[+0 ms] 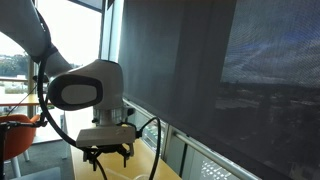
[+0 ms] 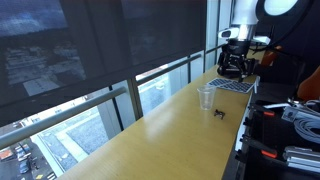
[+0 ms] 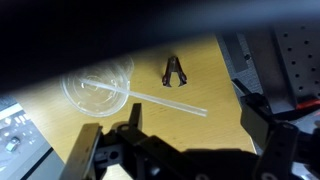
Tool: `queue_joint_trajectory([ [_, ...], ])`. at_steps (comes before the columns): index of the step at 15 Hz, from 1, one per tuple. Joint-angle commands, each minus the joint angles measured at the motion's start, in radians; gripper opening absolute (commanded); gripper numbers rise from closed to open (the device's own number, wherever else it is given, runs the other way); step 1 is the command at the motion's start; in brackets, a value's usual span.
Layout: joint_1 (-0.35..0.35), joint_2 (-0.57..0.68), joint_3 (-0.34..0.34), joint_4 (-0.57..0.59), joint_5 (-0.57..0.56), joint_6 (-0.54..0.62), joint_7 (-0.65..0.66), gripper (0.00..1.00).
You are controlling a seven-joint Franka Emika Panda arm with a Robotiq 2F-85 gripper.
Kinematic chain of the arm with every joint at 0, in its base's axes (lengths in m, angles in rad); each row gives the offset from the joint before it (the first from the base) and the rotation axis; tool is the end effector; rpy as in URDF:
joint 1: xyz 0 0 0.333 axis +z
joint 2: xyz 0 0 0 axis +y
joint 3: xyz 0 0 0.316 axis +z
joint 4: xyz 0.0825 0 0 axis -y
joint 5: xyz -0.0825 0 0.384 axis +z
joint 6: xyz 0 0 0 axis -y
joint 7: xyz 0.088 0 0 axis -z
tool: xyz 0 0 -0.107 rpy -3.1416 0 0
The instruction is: Put the straw in the jar
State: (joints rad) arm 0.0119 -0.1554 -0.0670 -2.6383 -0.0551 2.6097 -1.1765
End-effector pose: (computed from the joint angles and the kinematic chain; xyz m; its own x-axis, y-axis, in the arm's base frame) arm 0.4331 -0.0221 0.3096 0.3910 0.9200 0.0268 0.9118 -0.3911 0.1251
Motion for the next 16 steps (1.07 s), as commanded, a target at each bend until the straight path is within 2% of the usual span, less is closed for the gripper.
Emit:
queue_joint_trajectory([
  [1, 0.011, 0.004, -0.022, -0.003, 0.037, 0.037, -0.076, 1.00],
  [16, -0.005, 0.123, -0.004, 0.075, 0.045, 0.120, -0.073, 1.00],
])
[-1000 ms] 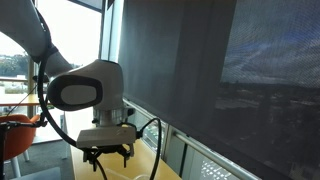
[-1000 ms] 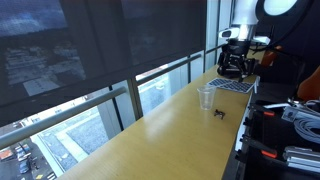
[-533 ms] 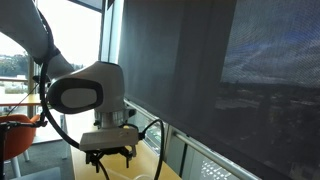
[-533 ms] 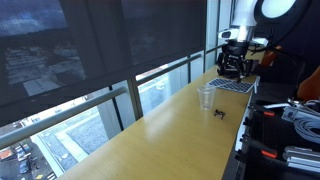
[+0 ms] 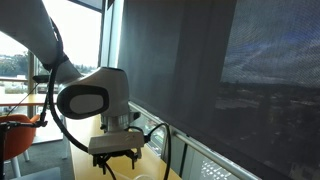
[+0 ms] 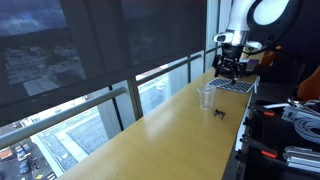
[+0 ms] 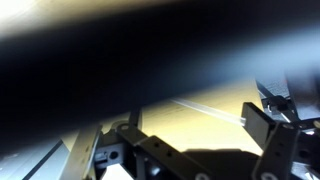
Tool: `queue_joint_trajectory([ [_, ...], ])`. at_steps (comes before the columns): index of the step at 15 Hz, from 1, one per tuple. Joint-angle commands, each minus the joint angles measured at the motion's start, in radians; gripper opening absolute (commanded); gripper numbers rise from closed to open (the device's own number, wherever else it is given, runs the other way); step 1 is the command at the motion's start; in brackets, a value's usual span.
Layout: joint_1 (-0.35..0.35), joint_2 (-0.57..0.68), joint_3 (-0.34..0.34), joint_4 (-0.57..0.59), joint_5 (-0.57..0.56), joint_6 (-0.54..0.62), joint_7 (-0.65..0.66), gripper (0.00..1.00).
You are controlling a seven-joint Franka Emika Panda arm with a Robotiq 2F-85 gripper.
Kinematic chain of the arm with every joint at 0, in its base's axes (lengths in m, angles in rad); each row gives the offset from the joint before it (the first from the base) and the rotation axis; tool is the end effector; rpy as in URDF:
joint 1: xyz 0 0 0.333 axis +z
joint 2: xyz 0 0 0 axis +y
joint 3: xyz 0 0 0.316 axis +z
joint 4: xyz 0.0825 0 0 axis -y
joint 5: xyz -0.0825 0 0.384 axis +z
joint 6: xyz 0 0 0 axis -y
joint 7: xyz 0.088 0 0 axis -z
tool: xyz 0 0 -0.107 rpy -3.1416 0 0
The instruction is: Put the straw in the jar
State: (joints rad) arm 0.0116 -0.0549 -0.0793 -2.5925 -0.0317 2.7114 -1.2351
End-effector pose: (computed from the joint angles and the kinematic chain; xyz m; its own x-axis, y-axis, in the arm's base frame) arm 0.4552 -0.0295 0.2936 0.3634 0.9306 0.0440 0.9156 -0.3655 0.1675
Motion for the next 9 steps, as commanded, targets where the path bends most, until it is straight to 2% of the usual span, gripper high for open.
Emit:
queue_joint_trajectory([
  [1, -0.005, 0.026, 0.010, 0.040, 0.023, 0.016, -0.012, 1.00],
  [9, -0.023, 0.022, 0.003, 0.142, 0.048, -0.013, -0.023, 1.00],
])
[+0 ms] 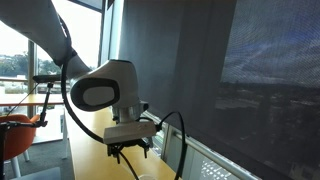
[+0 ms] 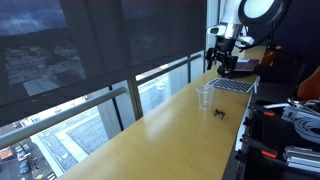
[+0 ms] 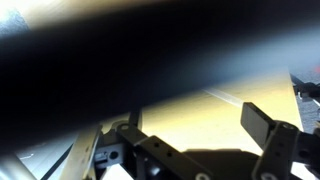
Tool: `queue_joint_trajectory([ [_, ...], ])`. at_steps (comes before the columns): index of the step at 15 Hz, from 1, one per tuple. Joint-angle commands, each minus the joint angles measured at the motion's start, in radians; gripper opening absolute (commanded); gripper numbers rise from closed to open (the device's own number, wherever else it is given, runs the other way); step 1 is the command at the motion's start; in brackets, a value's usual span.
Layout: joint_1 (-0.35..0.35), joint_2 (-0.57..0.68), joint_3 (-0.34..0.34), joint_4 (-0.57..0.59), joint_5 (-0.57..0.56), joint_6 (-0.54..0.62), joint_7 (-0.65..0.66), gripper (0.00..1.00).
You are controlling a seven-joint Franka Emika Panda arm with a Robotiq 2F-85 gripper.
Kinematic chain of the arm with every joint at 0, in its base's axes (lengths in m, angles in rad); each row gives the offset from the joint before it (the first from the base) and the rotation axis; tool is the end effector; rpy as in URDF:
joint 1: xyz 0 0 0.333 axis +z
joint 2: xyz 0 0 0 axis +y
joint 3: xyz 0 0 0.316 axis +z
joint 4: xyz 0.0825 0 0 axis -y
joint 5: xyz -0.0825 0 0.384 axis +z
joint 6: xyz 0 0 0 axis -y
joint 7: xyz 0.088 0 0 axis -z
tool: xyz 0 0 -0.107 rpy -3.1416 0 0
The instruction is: Put the straw in the jar
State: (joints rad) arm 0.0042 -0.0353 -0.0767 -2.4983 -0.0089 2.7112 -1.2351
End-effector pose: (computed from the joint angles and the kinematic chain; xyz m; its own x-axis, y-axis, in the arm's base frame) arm 0.4869 -0.0350 0.3224 0.3805 0.9215 0.0782 0.8918 -0.3880 0.2328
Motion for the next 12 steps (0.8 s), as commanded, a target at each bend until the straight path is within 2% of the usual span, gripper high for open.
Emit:
queue_joint_trajectory([
  [1, -0.022, 0.003, -0.004, 0.064, 0.028, -0.014, -0.027, 1.00],
  [7, -0.056, -0.004, -0.021, 0.139, 0.054, -0.036, -0.032, 1.00],
  [12, -0.043, -0.028, -0.006, 0.093, 0.069, -0.026, -0.015, 1.00],
])
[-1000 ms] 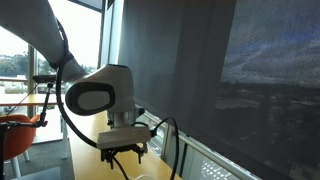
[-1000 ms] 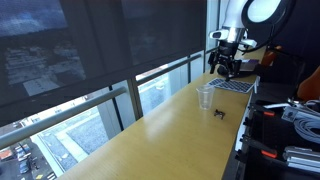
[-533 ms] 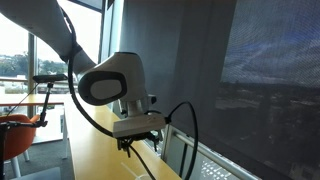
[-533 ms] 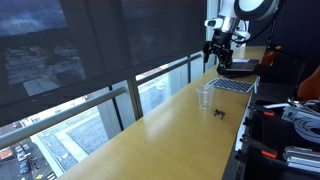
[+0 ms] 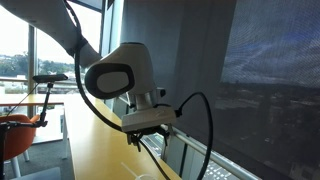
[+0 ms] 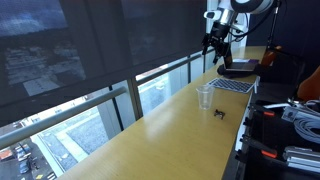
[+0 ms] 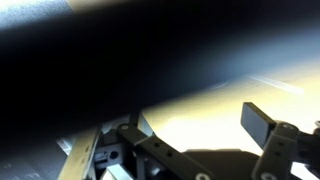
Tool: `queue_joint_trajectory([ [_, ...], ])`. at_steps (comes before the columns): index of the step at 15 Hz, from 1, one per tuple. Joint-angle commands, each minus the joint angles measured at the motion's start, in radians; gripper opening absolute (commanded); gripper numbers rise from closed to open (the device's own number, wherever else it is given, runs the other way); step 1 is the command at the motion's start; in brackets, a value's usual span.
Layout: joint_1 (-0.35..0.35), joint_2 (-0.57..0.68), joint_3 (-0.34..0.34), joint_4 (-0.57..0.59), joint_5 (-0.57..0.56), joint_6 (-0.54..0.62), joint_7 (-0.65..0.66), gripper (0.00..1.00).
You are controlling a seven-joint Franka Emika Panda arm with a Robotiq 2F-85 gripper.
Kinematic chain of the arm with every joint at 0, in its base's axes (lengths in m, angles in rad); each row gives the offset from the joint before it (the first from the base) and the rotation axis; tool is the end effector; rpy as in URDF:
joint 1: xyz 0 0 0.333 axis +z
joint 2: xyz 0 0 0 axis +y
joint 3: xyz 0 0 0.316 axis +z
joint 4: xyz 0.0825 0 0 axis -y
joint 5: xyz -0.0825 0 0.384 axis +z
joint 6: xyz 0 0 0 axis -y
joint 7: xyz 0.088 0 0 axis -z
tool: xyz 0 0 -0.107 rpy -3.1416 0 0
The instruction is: Put the straw in the jar
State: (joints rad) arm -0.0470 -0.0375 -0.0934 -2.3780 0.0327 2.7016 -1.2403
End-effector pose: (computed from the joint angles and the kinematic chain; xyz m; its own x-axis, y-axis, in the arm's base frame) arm 0.5186 -0.0745 0.3748 0.4526 0.8806 0.1400 0.8192 -0.4727 0.3249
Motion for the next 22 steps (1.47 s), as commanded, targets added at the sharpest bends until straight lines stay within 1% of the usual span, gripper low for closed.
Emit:
queue_joint_trajectory([
  [1, 0.013, -0.027, 0.015, -0.042, 0.025, -0.012, -0.004, 1.00],
  [10, 0.058, -0.033, 0.067, -0.137, 0.023, 0.003, 0.023, 1.00],
  [17, 0.040, -0.011, 0.049, -0.152, 0.004, 0.014, 0.023, 1.00],
  [22, 0.029, -0.004, 0.038, -0.134, 0.000, 0.010, 0.025, 1.00],
])
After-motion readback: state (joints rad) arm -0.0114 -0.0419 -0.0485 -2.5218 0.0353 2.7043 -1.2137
